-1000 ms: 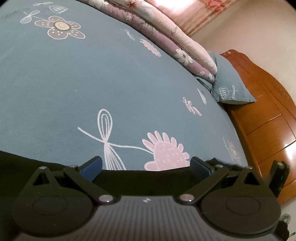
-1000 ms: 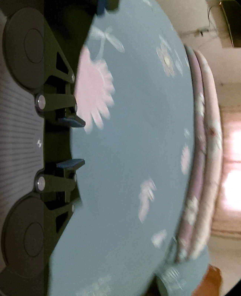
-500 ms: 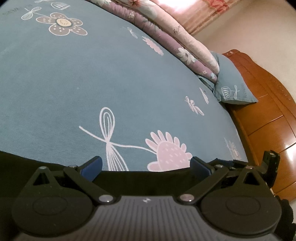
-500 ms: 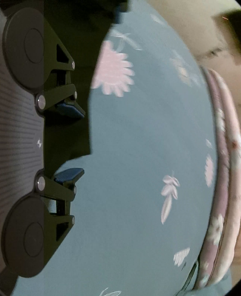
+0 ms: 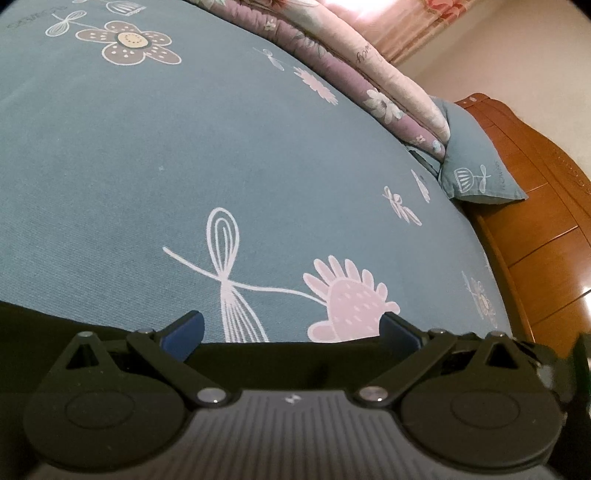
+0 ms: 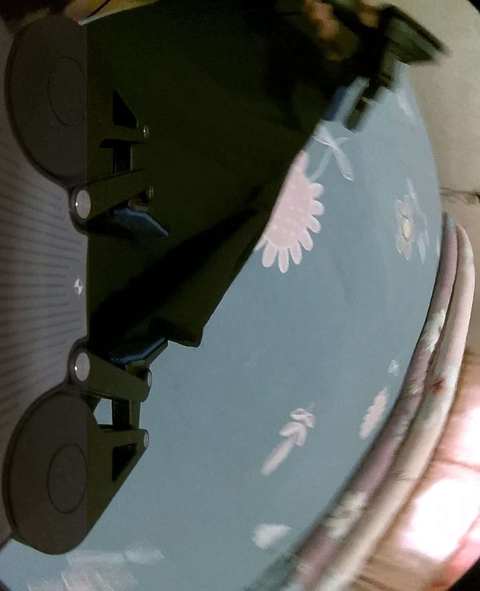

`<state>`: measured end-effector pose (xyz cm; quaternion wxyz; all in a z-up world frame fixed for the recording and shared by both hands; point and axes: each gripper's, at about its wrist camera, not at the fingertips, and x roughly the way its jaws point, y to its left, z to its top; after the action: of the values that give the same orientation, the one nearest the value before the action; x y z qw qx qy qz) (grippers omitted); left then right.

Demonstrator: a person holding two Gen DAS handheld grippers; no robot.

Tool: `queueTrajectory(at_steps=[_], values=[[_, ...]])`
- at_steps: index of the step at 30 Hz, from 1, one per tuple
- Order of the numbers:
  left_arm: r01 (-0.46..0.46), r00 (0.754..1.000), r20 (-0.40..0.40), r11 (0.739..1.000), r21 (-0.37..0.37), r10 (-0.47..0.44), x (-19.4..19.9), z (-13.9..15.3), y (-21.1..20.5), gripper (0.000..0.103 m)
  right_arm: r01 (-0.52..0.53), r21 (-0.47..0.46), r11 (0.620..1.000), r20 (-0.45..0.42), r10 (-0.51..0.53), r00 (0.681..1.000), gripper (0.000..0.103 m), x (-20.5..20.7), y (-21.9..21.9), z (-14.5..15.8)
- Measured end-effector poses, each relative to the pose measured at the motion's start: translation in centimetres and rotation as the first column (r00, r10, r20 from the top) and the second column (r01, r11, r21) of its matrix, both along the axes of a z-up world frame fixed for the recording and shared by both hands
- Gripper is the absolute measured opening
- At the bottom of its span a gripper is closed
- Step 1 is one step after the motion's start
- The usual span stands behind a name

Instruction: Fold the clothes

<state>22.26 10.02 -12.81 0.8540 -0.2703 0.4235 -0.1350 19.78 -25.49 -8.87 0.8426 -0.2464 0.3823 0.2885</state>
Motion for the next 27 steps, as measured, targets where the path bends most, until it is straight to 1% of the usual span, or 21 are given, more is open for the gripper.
queueTrajectory(at_steps=[2,4,7,10,12,15,19,21,22,24,25,27], values=[[0.002,1.000,0.000,1.000,0.006,-0.002,0.0,0.1,-0.1,0.100,-0.015,-0.069,0.998,0.036,0.017,0.999,0.064,-1.4,0.6,-0.1],[0.006,1.000,0.003,1.000,0.008,-0.006,0.0,0.1,-0.2,0.100,-0.005,-0.072,0.997,0.031,0.007,1.000,0.064,-1.8,0.4,-0.2],[0.007,1.000,0.006,1.000,0.004,-0.007,-0.2,0.2,-0.2,0.100,0.025,-0.035,0.999,0.015,-0.025,1.000,0.065,-1.5,-0.2,0.0],[0.005,1.000,0.009,1.000,-0.002,-0.005,-0.2,0.3,-0.2,0.100,0.054,0.023,0.998,-0.020,-0.054,0.998,0.068,-0.9,-0.6,0.2],[0.006,1.000,0.018,1.000,-0.006,-0.006,-0.3,0.6,-0.2,0.100,0.069,0.042,0.997,-0.033,-0.068,0.997,0.069,-0.7,-0.6,0.1],[0.039,0.997,0.064,0.999,-0.015,-0.038,-0.8,1.9,-0.7,0.100,0.075,0.044,0.996,-0.019,-0.074,0.997,0.069,-1.2,-0.5,-0.3],[0.128,0.984,0.133,0.990,-0.066,-0.119,-1.1,3.6,-2.6,0.100,0.086,0.063,0.994,0.039,-0.089,0.995,0.070,-2.4,-0.3,-1.4],[0.194,0.971,0.162,0.976,-0.096,-0.177,-0.8,4.2,-4.5,0.100,0.104,0.081,0.991,0.070,-0.110,0.991,0.071,-3.0,-0.3,-2.1],[0.238,0.960,0.175,0.966,-0.104,-0.218,-0.4,4.5,-5.6,0.100,0.106,0.091,0.990,0.079,-0.113,0.990,0.073,-3.2,-0.3,-2.4],[0.354,0.923,0.181,0.934,-0.050,-0.340,1.1,5.5,-9.0,0.100,0.107,0.108,0.988,0.094,-0.117,0.989,0.074,-3.7,-0.3,-3.0],[0.399,0.902,0.180,0.917,0.000,-0.392,1.9,6.1,-10.8,0.100,0.103,0.116,0.988,0.097,-0.115,0.989,0.075,-3.8,-0.3,-3.1],[0.457,0.862,0.183,0.881,0.120,-0.472,3.8,6.8,-14.6,0.100,0.092,0.135,0.987,0.101,-0.106,0.989,0.076,-4.1,-0.4,-3.4]])
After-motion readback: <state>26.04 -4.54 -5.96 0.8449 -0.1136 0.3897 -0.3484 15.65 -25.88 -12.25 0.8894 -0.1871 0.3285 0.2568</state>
